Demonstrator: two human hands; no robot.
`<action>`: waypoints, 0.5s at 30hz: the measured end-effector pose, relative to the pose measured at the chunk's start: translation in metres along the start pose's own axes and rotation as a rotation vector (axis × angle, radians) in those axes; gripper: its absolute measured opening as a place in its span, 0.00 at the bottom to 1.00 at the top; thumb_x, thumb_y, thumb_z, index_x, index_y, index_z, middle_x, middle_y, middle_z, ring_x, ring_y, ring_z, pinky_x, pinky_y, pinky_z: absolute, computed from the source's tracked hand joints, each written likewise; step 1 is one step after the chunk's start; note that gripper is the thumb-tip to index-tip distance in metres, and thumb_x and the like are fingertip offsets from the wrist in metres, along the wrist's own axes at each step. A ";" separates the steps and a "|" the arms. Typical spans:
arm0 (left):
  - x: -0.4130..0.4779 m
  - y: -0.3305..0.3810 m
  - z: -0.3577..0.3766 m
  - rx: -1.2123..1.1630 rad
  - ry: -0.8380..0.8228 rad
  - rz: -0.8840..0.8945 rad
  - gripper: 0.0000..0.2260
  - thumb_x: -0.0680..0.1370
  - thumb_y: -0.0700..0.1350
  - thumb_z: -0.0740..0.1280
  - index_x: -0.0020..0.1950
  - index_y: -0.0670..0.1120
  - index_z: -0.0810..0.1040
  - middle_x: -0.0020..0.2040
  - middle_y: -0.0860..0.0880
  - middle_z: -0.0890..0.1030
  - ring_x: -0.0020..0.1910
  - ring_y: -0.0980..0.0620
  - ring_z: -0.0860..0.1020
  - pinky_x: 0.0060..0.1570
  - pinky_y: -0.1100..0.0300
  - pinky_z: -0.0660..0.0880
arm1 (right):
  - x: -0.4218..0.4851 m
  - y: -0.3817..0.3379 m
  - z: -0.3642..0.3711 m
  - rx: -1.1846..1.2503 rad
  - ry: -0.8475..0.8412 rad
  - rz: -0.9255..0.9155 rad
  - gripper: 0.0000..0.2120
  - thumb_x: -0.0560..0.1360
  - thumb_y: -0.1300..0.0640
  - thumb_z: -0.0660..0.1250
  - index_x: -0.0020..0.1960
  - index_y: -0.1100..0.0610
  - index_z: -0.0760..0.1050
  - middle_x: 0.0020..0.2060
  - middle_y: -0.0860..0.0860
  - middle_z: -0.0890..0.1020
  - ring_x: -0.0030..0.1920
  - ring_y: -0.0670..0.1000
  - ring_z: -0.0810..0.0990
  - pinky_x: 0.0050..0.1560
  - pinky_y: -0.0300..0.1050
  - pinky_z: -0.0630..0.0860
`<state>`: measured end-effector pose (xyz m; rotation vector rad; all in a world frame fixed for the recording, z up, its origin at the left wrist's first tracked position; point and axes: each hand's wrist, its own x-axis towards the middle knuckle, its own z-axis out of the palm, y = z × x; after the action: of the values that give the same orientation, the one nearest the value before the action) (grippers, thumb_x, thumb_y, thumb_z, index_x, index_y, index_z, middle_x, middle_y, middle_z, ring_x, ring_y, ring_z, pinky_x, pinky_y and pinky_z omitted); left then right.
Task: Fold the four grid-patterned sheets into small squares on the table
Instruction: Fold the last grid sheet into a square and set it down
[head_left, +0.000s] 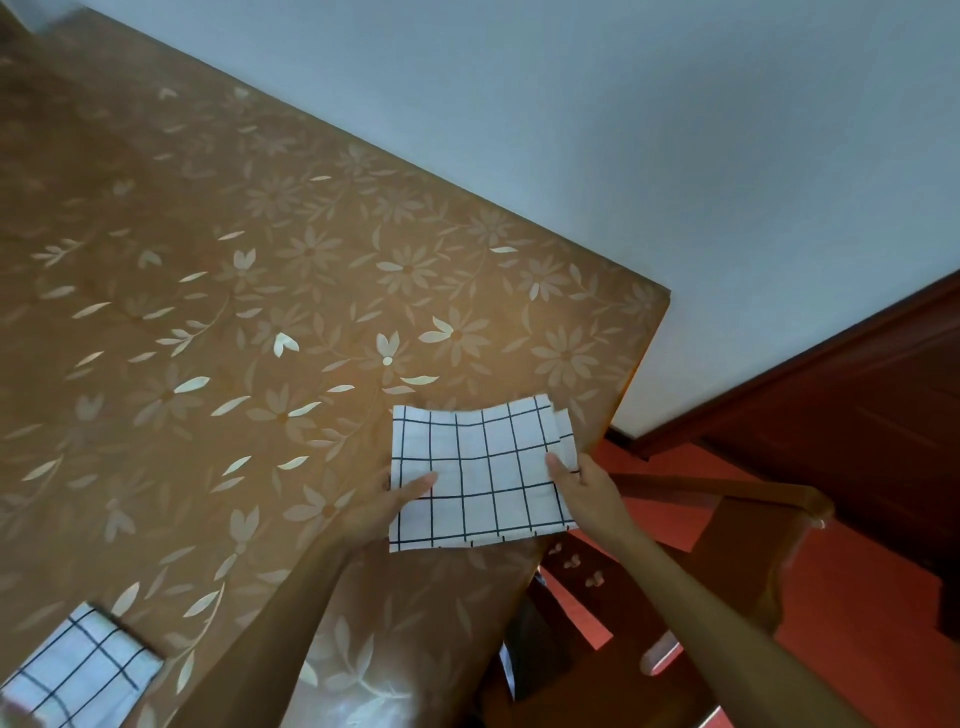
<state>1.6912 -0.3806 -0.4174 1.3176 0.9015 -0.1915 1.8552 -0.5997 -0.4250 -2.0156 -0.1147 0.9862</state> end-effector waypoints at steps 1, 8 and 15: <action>0.001 -0.001 0.000 0.008 -0.010 -0.019 0.12 0.77 0.47 0.71 0.61 0.54 0.78 0.54 0.54 0.85 0.51 0.53 0.85 0.51 0.54 0.83 | -0.001 -0.001 0.001 0.012 -0.022 -0.012 0.15 0.80 0.48 0.65 0.62 0.56 0.76 0.55 0.49 0.82 0.56 0.49 0.81 0.59 0.49 0.77; 0.010 0.012 -0.018 0.529 0.055 0.196 0.09 0.78 0.41 0.71 0.57 0.47 0.80 0.52 0.52 0.81 0.48 0.57 0.79 0.49 0.68 0.76 | 0.001 -0.001 -0.002 -0.369 -0.004 0.011 0.32 0.72 0.37 0.70 0.68 0.55 0.69 0.61 0.51 0.78 0.61 0.53 0.78 0.61 0.51 0.76; 0.031 0.084 -0.023 1.058 -0.115 0.362 0.16 0.80 0.40 0.68 0.35 0.49 0.67 0.33 0.57 0.66 0.32 0.62 0.68 0.35 0.67 0.62 | 0.043 -0.069 -0.015 -0.742 -0.163 -0.468 0.48 0.66 0.52 0.77 0.79 0.45 0.54 0.67 0.52 0.73 0.66 0.55 0.70 0.67 0.53 0.68</action>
<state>1.7508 -0.3249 -0.3744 2.3877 0.4174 -0.4931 1.9131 -0.5486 -0.3950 -2.3754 -1.1287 0.8629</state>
